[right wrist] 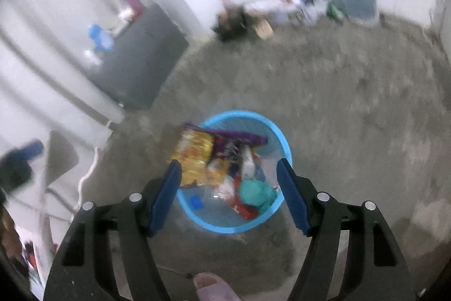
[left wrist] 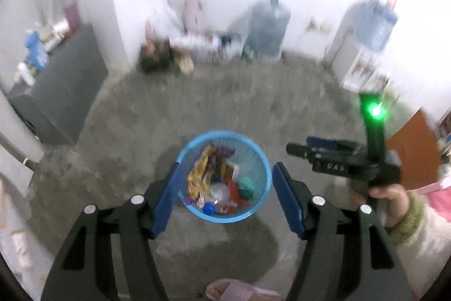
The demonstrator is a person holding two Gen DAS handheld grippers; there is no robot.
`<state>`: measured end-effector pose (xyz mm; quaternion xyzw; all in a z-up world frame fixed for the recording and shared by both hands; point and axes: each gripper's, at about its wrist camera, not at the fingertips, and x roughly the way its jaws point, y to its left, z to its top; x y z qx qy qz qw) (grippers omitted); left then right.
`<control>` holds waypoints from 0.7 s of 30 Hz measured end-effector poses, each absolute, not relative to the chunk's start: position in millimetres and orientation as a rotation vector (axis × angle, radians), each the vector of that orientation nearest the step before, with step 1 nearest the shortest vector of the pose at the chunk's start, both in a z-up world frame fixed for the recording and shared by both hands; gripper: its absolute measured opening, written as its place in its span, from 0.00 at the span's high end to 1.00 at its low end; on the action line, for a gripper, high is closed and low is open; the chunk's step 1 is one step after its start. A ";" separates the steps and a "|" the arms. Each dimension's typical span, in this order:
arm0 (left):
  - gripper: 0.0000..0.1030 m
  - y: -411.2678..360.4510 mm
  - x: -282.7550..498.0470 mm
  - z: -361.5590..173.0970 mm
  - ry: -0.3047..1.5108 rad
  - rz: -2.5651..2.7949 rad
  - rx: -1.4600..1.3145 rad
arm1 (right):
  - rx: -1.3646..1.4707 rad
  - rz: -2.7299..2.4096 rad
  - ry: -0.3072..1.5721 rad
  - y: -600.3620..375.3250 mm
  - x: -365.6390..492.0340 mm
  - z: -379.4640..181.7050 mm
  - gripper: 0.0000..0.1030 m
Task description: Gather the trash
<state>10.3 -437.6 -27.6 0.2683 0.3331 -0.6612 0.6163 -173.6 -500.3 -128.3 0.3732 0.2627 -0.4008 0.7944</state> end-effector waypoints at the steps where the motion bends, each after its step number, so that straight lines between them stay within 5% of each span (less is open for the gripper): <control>1: 0.30 -413.2 18.2 -7.9 0.735 -1.516 0.581 | 0.776 -0.850 0.555 -493.0 -172.7 -117.8 0.34; 9: 0.11 -192.1 81.9 85.3 0.637 -1.244 0.300 | 0.563 -0.717 0.514 -397.9 -143.5 -43.1 0.29; 21: 0.05 47.9 87.7 88.1 0.544 -0.926 -0.012 | 0.402 -0.536 0.552 -223.7 -96.7 7.3 0.22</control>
